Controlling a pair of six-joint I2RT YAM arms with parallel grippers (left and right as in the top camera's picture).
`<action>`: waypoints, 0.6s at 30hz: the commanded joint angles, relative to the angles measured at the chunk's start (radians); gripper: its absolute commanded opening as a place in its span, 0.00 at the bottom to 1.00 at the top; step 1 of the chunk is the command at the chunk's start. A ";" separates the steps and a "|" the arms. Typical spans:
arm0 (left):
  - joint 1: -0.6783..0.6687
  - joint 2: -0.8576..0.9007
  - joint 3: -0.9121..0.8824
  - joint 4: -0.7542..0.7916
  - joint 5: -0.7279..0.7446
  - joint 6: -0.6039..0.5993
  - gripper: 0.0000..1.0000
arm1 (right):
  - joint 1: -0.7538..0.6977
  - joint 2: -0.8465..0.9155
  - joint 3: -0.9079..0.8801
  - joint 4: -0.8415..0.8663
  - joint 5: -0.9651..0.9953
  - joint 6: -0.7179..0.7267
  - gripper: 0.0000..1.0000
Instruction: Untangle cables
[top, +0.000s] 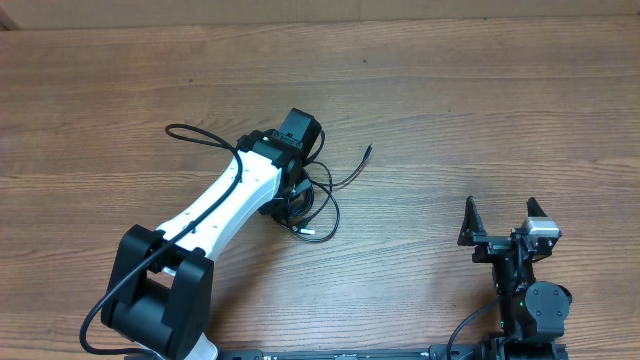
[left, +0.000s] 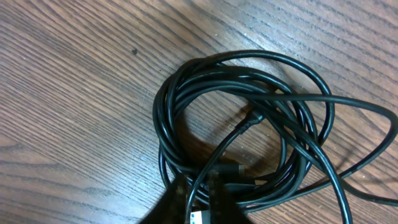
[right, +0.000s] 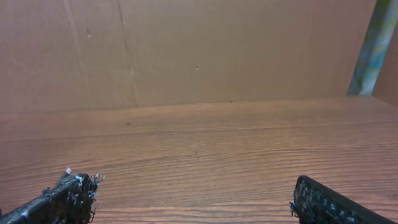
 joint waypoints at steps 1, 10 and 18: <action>0.000 0.018 0.002 0.000 0.002 -0.002 0.11 | 0.000 -0.010 -0.010 0.006 0.001 -0.002 1.00; 0.023 0.018 -0.038 -0.010 -0.013 -0.088 0.49 | 0.000 -0.010 -0.010 0.006 0.001 -0.002 1.00; 0.095 0.018 -0.099 0.008 0.045 -0.258 0.29 | 0.000 -0.010 -0.010 0.006 0.001 -0.002 1.00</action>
